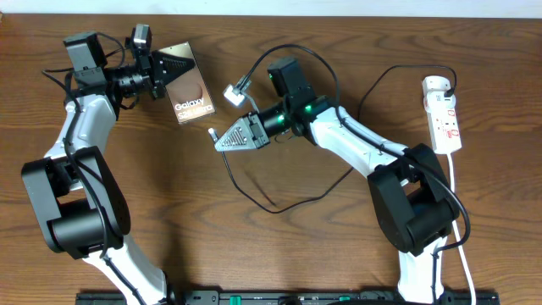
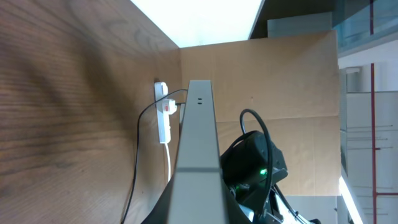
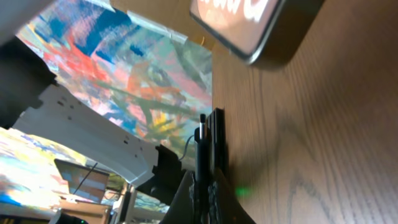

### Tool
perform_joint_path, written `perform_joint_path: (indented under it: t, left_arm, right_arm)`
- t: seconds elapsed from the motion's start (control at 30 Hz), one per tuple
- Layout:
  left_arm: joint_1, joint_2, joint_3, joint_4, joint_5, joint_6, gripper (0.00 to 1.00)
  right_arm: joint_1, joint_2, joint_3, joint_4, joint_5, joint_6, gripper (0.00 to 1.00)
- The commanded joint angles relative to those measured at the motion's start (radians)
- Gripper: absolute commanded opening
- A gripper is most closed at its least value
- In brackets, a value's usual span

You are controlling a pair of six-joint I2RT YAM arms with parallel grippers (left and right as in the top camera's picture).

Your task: Plug charger to phone and switch on socket

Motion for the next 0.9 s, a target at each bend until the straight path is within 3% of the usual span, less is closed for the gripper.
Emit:
perform_joint_path:
  t: [0.0,0.4,0.63,0.87]
  left_arm:
    - [0.002,-0.003,0.009,0.009,0.038,0.001,0.07]
    - [0.002,-0.003,0.009,0.025,-0.096,-0.061,0.07]
    - [0.002,-0.003,0.009,0.157,-0.097,-0.138,0.07]
    - [0.002,-0.003,0.009,0.174,-0.093,-0.143,0.08]
  right_arm:
    - [-0.002,0.005,-0.005,0.044,-0.031,0.072,0.01]
    - [-0.008,0.005,-0.005,0.154,0.0,0.175,0.01]
    - [-0.022,0.005,-0.005,0.159,0.006,0.182,0.01]
    - [-0.022,0.014,-0.005,0.242,0.006,0.234,0.01]
